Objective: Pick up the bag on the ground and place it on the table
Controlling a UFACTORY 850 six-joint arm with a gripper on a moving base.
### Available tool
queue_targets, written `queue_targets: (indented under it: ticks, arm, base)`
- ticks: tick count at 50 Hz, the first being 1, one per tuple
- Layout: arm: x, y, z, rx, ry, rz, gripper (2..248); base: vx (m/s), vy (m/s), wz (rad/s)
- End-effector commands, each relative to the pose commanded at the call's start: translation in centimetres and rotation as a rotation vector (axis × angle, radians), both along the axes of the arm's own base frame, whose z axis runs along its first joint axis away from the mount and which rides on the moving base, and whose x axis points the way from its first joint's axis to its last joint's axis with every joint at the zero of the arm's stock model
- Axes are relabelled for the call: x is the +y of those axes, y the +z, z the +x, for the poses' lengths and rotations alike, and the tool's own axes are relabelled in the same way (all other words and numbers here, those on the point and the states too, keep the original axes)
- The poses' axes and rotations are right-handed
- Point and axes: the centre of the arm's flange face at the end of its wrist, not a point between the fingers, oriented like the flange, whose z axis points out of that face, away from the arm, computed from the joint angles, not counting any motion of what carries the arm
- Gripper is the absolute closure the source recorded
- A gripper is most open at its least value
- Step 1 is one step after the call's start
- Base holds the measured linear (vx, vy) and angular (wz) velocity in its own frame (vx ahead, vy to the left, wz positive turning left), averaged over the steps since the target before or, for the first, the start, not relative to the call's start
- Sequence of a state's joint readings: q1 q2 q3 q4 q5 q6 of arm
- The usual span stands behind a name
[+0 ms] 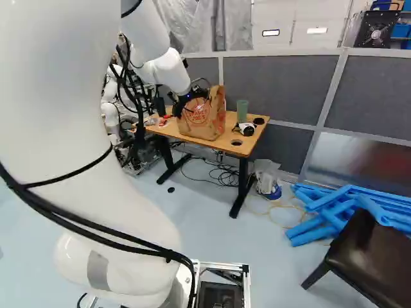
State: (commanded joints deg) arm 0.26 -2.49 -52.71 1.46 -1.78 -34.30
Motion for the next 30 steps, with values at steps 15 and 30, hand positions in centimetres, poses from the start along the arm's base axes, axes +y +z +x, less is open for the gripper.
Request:
queue_targets:
  ticks: [15,30]
  arm:
    - [-0.1,-4.0,-4.3,-0.087,-0.084,0.096,3]
    - [-0.2,-7.5,-8.7,-0.164,-0.150,0.189,3]
  base:
    - [0.000,0.000,0.000]
    - [0.000,0.000,0.000]
